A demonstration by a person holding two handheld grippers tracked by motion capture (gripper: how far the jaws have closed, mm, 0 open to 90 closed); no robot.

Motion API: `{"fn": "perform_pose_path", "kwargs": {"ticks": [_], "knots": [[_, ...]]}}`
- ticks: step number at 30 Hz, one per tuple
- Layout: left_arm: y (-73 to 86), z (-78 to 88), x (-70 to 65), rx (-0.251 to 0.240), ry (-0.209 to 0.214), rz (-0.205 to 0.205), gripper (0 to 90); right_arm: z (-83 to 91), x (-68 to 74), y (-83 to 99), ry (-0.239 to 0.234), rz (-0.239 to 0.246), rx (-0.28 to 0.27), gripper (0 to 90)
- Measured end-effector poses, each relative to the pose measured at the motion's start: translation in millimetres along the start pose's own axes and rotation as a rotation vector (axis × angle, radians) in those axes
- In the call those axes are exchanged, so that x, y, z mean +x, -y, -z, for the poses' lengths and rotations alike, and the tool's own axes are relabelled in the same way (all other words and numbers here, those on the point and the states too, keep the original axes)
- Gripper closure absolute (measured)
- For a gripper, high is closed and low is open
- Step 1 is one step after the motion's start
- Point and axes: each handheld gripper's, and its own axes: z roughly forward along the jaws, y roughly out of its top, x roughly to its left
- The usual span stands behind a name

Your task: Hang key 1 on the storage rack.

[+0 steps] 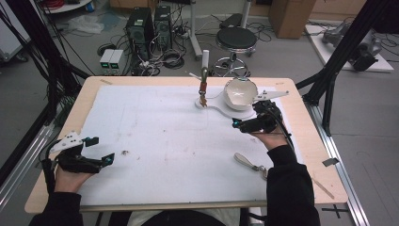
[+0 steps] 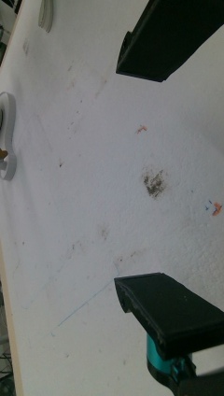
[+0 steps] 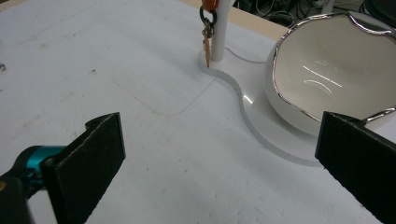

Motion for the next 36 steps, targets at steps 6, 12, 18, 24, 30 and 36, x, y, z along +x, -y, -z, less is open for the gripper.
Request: {"fn": "perform_pose_path", "kwargs": {"ticks": [6, 12, 18, 24, 30, 36], "knots": [[0.0, -0.1, 0.1, 0.001, 0.0, 0.001, 1.7, 2.4, -2.2, 13.5, -0.004, -0.013, 0.0, 0.7], [0.1, -0.1, -0.2, 0.002, -0.001, 0.001, 1.7, 7.3, -3.4, 29.9, -0.005, -0.031, -0.004, 0.7], [0.1, -0.3, -0.3, 0.005, -0.002, -0.001, 1.7, 14.5, -7.7, 44.6, 0.002, -0.058, -0.02, 0.7], [0.2, -0.3, -0.6, 0.005, -0.001, -0.001, 1.7, 14.3, -10.5, 57.2, -0.001, -0.078, -0.022, 0.7], [0.2, -0.4, -1.3, 0.005, -0.003, 0.0, 1.7, 13.2, -11.8, 70.9, 0.0, -0.089, -0.018, 0.7], [0.2, -0.8, -1.9, 0.005, -0.002, 0.002, 1.7, 13.5, -13.3, 82.1, -0.001, -0.105, -0.018, 0.7]]}}
